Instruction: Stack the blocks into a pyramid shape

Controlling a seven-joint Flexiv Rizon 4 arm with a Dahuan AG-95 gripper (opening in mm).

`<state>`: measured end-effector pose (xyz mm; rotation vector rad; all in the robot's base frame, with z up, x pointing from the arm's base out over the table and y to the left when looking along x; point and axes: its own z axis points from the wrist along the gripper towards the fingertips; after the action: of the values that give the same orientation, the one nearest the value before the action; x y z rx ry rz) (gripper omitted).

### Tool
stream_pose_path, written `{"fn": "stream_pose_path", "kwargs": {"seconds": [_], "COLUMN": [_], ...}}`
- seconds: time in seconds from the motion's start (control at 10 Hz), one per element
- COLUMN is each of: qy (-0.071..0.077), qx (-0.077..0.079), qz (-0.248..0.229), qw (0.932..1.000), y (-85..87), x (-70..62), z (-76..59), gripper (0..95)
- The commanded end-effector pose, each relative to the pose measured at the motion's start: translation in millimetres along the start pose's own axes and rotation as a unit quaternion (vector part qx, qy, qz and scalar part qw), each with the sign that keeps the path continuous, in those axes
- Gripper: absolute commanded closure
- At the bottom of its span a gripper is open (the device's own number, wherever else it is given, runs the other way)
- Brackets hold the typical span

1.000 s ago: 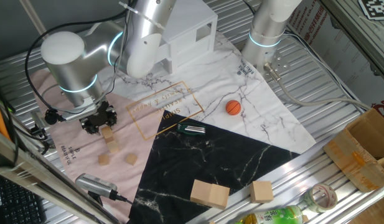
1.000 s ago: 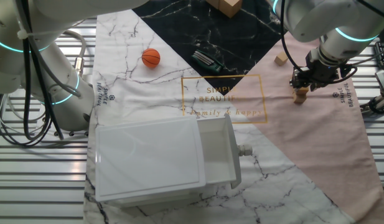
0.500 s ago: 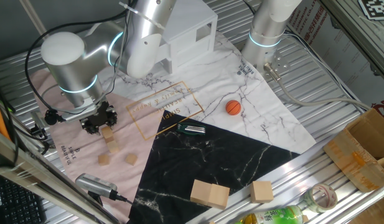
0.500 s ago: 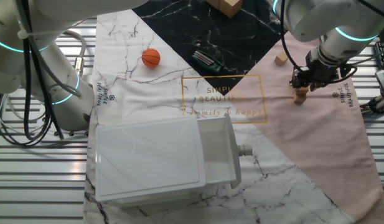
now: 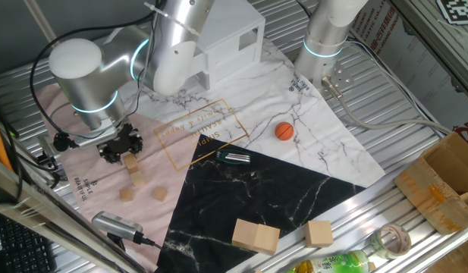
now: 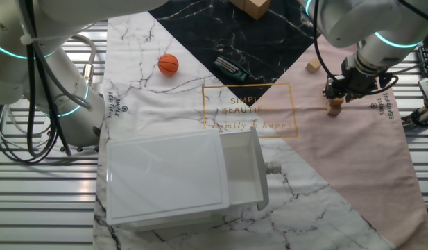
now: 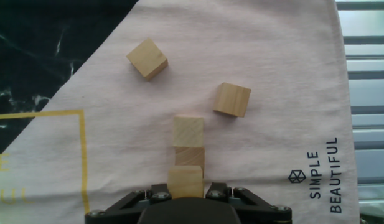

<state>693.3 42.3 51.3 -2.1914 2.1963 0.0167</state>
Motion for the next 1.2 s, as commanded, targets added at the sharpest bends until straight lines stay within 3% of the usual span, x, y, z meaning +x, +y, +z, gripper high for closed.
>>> {"fn": "stream_pose_path", "kwargs": {"seconds": [0.1, 0.2, 0.9, 1.2], "qy": [0.001, 0.003, 0.006, 0.007], "qx": [-0.003, -0.004, -0.011, -0.022], "qz": [0.001, 0.002, 0.015, 0.046], "qw": [1.0, 1.0, 0.9998, 0.9987], "y": [-0.1, 0.3, 3.5, -5.3], "x": [-0.3, -0.7, -5.1, -27.5], "z": [-1.1, -2.7, -17.1, -32.2], "gripper": [57.0, 38.0, 38.0, 38.0]}}
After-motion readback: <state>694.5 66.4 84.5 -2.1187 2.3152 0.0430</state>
